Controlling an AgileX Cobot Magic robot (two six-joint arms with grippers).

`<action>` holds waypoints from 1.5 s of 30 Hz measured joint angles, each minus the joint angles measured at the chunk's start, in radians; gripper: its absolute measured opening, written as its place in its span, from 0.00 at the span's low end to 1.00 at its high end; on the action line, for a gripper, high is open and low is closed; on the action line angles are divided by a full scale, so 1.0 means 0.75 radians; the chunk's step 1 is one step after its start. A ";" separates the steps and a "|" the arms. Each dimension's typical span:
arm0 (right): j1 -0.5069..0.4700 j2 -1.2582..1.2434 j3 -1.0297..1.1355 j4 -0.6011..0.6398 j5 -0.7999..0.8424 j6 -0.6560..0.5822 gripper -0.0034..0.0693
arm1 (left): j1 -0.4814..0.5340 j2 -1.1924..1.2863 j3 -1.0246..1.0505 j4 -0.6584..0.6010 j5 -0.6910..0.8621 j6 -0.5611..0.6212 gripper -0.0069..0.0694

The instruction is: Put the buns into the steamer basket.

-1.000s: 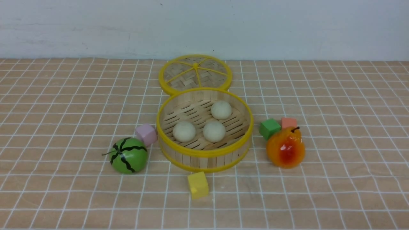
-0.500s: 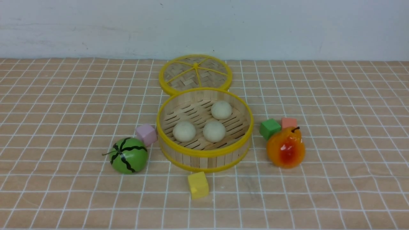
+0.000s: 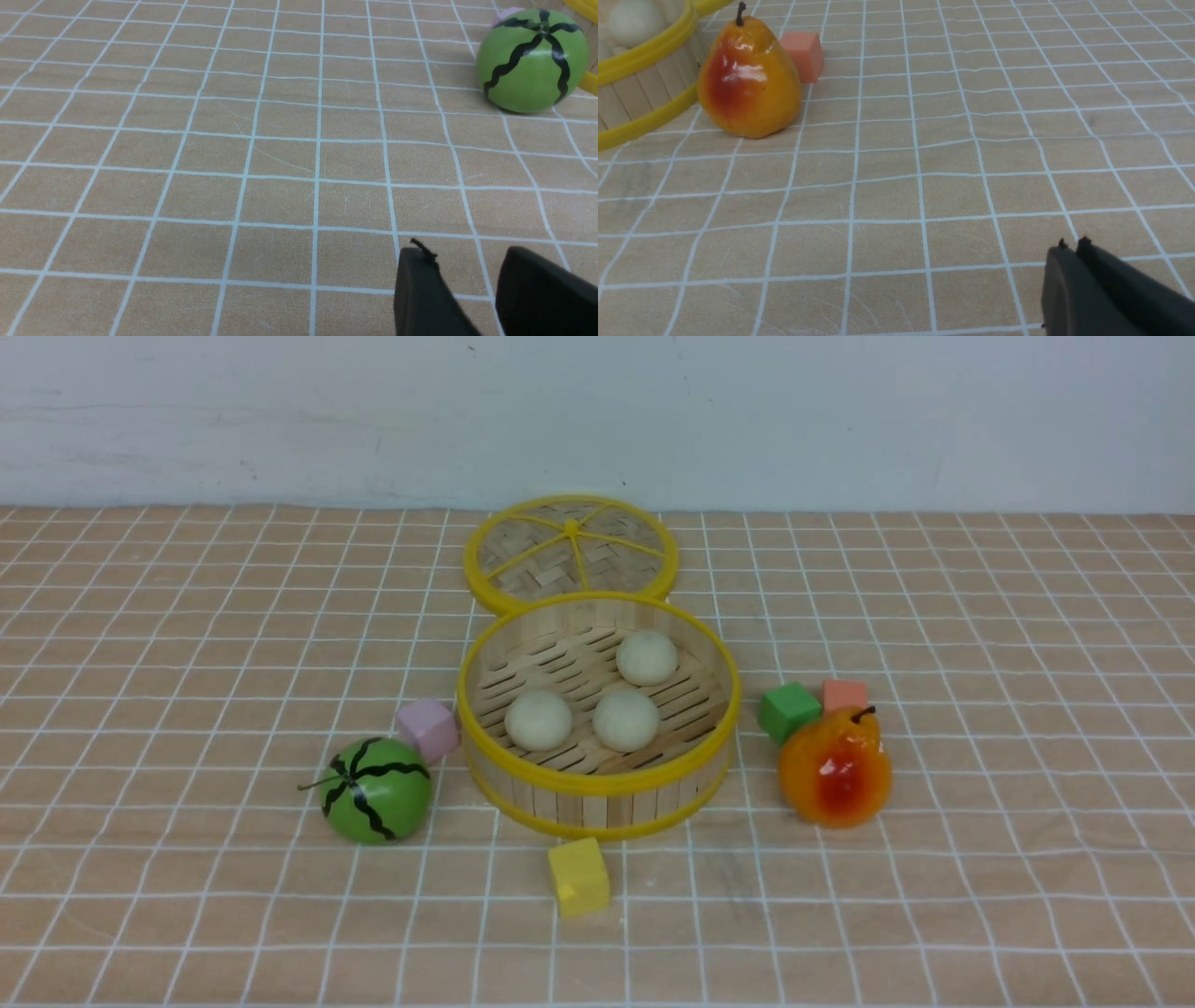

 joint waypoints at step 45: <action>0.000 0.000 0.000 0.001 0.000 -0.004 0.13 | 0.000 0.000 0.000 0.000 0.000 0.000 0.40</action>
